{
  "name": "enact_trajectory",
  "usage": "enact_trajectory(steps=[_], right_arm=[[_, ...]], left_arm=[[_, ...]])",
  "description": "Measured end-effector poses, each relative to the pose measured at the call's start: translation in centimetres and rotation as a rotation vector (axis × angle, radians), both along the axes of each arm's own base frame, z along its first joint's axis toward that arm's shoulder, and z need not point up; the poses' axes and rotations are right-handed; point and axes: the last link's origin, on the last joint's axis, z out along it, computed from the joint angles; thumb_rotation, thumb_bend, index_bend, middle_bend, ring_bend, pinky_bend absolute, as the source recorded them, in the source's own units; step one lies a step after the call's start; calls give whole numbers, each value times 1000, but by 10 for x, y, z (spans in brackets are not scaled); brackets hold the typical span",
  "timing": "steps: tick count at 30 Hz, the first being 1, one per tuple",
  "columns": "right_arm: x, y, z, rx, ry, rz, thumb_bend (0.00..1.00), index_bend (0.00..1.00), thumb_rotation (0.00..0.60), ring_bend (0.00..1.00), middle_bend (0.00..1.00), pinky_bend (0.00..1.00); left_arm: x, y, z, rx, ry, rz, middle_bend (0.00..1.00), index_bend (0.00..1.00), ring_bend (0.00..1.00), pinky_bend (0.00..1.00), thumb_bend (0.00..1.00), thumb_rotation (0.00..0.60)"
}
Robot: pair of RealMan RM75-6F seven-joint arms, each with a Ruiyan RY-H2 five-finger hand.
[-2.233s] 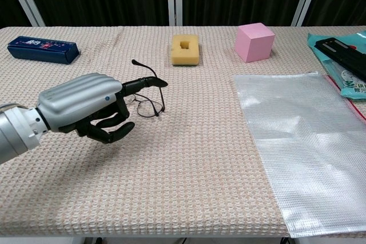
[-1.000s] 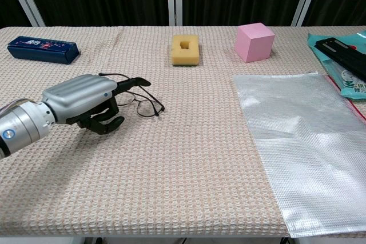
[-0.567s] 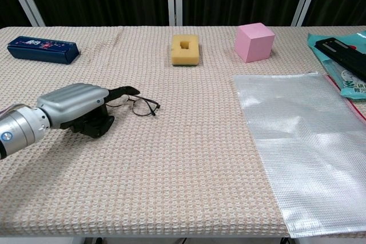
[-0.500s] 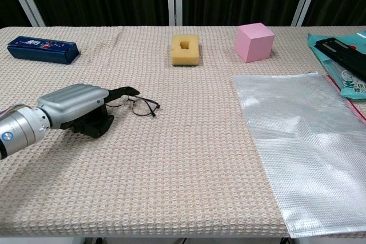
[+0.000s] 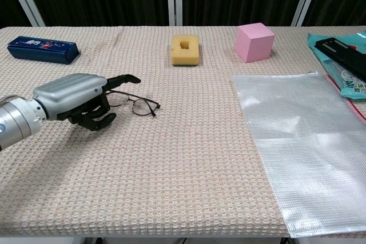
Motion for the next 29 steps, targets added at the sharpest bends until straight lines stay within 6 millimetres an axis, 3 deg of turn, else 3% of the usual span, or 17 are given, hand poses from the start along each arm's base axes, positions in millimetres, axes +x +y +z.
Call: enact_trajectory(steps=[6, 10, 14, 15, 17, 18, 19, 20, 23, 29], right_arm=[[-2, 1, 0, 2, 2, -2, 407, 0, 535, 0, 0, 0], [-7, 3, -1, 12, 13, -16, 411, 0, 535, 0, 0, 0], [-16, 6, -4, 22, 31, -43, 409, 0, 536, 0, 0, 0], [-18, 7, -5, 25, 36, -52, 407, 0, 536, 0, 0, 0], [-22, 8, -7, 27, 47, -66, 400, 0, 536, 0, 0, 0], [-24, 9, -8, 26, 55, -73, 393, 0, 536, 0, 0, 0], [-25, 10, -9, 26, 65, -79, 386, 0, 536, 0, 0, 0], [-27, 12, -10, 30, 76, -87, 382, 0, 536, 0, 0, 0], [-34, 17, -15, 65, 98, -124, 375, 0, 535, 0, 0, 0], [-42, 27, -20, 97, 127, -170, 374, 0, 537, 0, 0, 0]], left_arm=[[-2, -5, 51, 144, -25, -39, 898, 105, 886, 945, 479, 600], [-28, -18, 108, 301, 6, -5, 889, 171, 878, 936, 458, 600], [-63, -46, 158, 412, 82, 67, 784, 237, 771, 868, 238, 600], [-71, -54, 168, 423, 103, 87, 695, 235, 679, 821, 177, 569], [-89, -76, 185, 423, 162, 142, 373, 185, 347, 646, 97, 308], [-95, -84, 190, 414, 186, 169, 180, 137, 157, 507, 68, 134], [-100, -93, 196, 399, 210, 205, 49, 98, 37, 395, 49, 24], [-103, -98, 200, 387, 220, 232, 2, 79, 1, 330, 39, 1], [-105, -115, 211, 359, 223, 308, 0, 75, 0, 249, 19, 0], [-112, -135, 220, 363, 239, 305, 0, 72, 0, 163, 6, 0]])
